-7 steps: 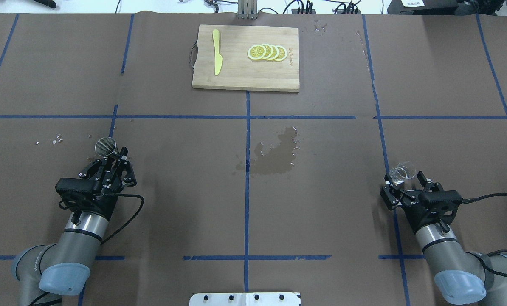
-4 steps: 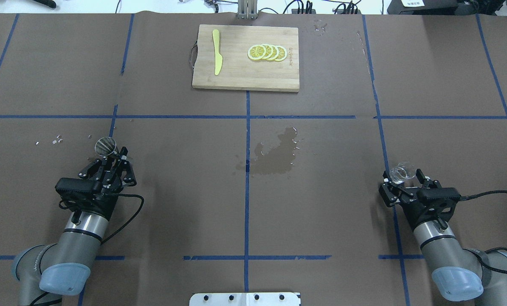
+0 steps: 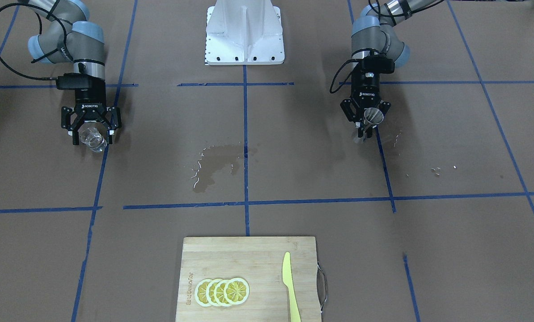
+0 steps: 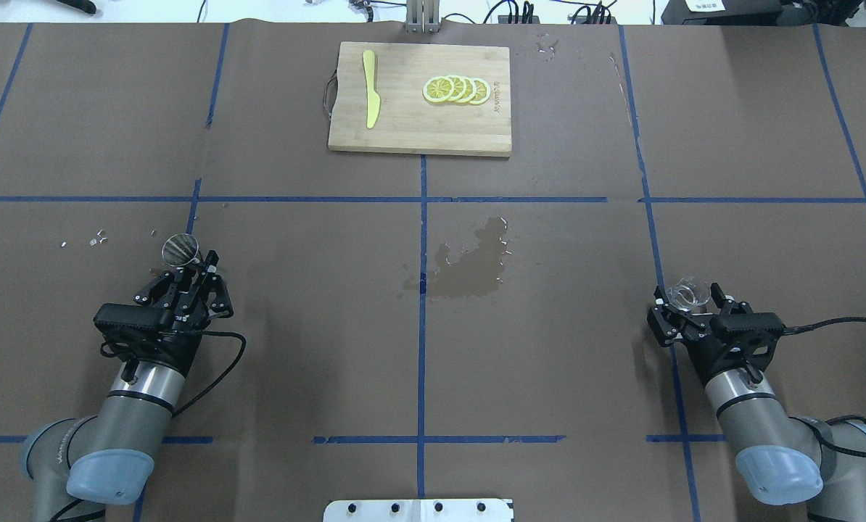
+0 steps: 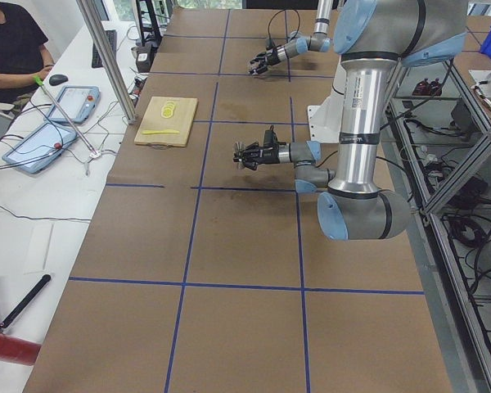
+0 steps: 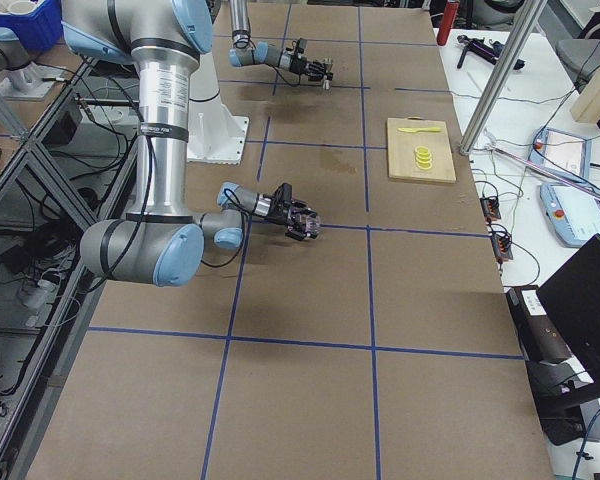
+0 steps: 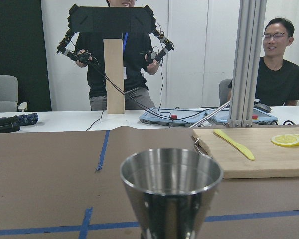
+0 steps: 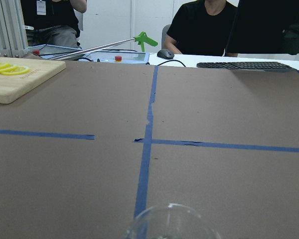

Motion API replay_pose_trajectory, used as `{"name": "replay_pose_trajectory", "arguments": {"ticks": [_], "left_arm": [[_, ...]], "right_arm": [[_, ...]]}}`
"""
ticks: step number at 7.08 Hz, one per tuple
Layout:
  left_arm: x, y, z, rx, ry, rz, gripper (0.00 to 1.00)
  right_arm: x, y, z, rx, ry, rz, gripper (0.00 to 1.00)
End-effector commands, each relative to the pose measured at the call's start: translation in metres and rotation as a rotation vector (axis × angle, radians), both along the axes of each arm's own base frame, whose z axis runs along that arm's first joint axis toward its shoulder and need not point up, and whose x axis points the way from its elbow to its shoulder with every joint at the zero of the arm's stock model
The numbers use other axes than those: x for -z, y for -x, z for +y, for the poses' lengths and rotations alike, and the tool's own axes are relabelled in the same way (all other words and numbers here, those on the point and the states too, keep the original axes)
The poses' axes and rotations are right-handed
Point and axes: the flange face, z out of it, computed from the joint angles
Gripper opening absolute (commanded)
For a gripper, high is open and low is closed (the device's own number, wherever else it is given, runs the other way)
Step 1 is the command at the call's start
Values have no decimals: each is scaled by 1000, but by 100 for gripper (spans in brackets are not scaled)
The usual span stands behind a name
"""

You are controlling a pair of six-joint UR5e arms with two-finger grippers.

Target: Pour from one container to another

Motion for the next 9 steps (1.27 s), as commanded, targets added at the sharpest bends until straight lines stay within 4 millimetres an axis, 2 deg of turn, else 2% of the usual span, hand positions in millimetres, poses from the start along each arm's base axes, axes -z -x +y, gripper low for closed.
{"name": "replay_pose_trajectory", "arguments": {"ticks": [1, 4, 7, 8, 9], "left_arm": [[1, 0, 0, 0, 0, 2, 0], [2, 1, 0, 1, -1, 3, 0], [4, 0, 0, 0, -1, 8, 0], [5, 0, 0, -2, -1, 9, 0], [5, 0, 0, -2, -2, 8, 0]], "right_arm": [[1, 2, -3, 0, 3, -1, 85], [1, 2, -3, -1, 3, -4, 60], [2, 2, -3, 14, 10, -2, 28], [10, 2, -4, 30, -7, 21, 15], [21, -5, -12, 67, -29, 5, 12]]}}
